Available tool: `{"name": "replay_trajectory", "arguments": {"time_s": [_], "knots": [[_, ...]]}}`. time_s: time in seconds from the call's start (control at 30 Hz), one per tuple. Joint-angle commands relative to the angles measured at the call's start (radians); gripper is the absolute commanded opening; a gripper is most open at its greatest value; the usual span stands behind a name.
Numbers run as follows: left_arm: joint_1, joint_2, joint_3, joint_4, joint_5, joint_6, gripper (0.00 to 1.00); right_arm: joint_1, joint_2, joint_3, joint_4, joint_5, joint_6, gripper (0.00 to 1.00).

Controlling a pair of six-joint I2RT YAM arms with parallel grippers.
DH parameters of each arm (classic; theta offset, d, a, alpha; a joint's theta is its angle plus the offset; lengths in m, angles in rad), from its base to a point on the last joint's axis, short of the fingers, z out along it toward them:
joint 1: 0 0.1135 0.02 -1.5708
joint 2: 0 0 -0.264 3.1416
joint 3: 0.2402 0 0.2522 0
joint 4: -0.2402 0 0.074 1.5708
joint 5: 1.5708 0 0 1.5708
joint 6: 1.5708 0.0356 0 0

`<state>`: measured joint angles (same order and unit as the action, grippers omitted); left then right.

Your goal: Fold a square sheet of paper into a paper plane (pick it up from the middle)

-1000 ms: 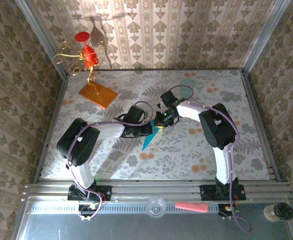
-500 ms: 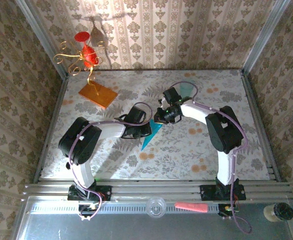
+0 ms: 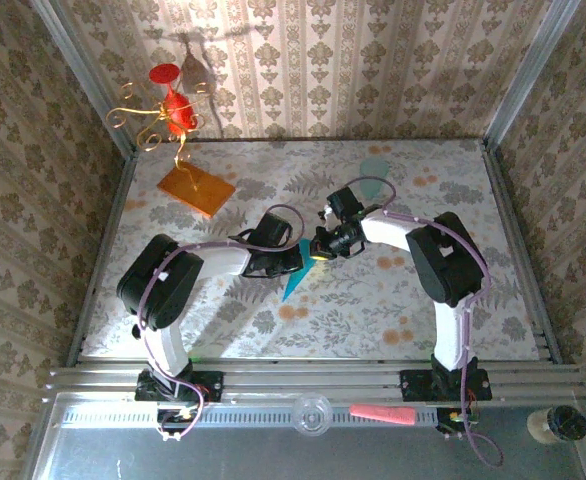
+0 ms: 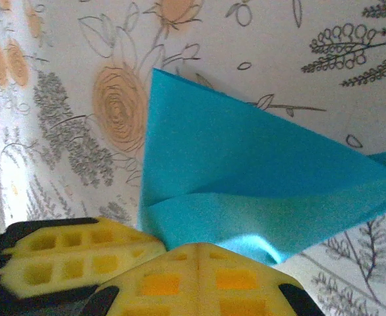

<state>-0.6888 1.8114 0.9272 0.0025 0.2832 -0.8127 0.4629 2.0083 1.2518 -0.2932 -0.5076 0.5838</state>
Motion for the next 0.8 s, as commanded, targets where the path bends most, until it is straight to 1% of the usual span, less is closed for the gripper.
{"name": "replay_trajectory", "arguments": {"time_s": [0.0,0.1,0.23,0.33,0.57,0.77], "knots": [[-0.006,0.026,-0.023,-0.050,-0.032,0.007,0.00,0.006,0.042,0.007,0.005,-0.019,0.013,0.03],[-0.005,0.011,-0.015,-0.037,-0.018,0.027,0.00,0.005,0.056,-0.001,0.003,-0.006,0.009,0.03],[-0.011,-0.044,-0.005,0.019,0.033,0.069,0.00,0.000,0.076,-0.005,-0.015,0.044,-0.007,0.03],[-0.015,-0.079,-0.009,0.038,0.056,0.072,0.00,-0.006,0.091,-0.008,-0.010,0.043,-0.009,0.02],[-0.021,-0.022,-0.040,0.037,0.100,0.049,0.01,-0.006,0.101,-0.020,0.009,0.038,-0.010,0.02],[-0.023,0.004,-0.070,0.016,0.089,0.021,0.00,-0.010,0.099,-0.032,0.024,0.038,-0.018,0.02]]}}
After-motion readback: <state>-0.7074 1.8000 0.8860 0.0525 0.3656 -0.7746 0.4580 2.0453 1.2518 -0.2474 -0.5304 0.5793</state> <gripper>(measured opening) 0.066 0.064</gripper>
